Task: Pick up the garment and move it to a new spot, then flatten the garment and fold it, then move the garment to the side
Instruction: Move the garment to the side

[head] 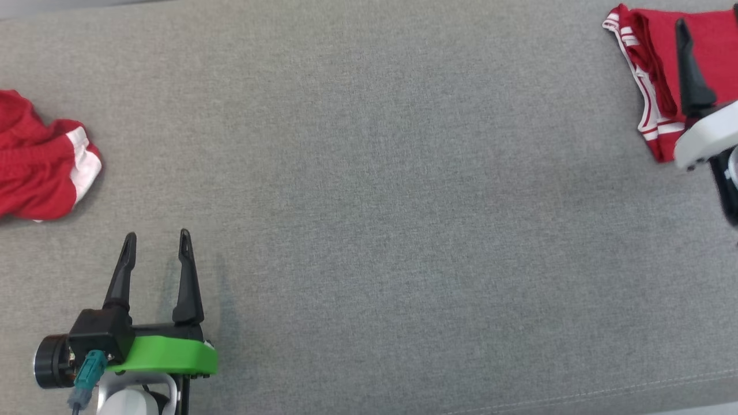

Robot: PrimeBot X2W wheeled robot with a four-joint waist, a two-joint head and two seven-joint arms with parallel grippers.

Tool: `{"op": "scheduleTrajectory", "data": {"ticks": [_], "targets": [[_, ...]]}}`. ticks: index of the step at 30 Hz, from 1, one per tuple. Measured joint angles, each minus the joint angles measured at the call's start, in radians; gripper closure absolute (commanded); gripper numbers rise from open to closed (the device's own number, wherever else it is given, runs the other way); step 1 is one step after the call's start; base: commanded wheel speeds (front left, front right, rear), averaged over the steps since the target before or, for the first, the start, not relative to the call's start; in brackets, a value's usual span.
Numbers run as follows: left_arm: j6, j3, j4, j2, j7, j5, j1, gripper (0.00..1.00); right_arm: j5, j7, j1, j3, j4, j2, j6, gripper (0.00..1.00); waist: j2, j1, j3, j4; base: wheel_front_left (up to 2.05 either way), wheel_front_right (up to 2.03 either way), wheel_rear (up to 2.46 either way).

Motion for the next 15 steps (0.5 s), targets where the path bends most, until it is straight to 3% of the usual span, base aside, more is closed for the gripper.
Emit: {"op": "scheduleTrajectory", "data": {"ticks": [15], "targets": [[-0.015,0.022,0.045,-0.012,0.000,-0.008,0.079,0.00,-0.057,0.000,0.482,-0.146,-0.238,0.245,0.000,0.00,-0.0001,0.0000,-0.217,0.054,0.00,0.00,0.00]]}}
